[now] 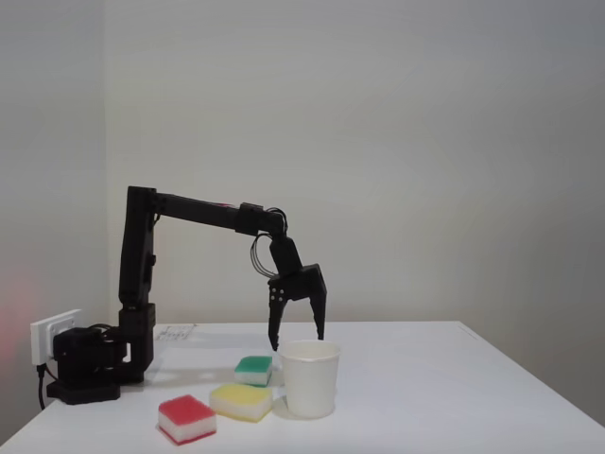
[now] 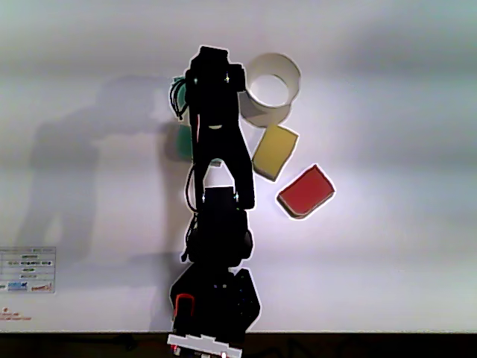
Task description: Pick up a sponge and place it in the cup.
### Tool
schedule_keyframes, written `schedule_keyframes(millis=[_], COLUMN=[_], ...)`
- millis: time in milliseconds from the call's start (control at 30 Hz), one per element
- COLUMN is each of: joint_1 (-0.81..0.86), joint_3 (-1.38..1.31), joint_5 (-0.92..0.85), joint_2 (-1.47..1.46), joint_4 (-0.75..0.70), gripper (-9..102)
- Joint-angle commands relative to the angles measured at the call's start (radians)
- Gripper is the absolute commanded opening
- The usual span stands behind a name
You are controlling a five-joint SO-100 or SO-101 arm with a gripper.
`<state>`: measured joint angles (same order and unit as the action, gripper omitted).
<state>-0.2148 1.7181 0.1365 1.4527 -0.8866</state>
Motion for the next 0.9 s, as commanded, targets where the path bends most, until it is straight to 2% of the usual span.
schedule_keyframes(millis=[0,533,867], joint_1=[0.0,-0.037,-0.054], joint_3=[-0.011,-0.196,-0.219], joint_5=[0.012,0.092,0.117], joint_2=[0.011,-0.209,-0.275], joint_4=[0.012,0.032,0.067], gripper=[33,33,31])
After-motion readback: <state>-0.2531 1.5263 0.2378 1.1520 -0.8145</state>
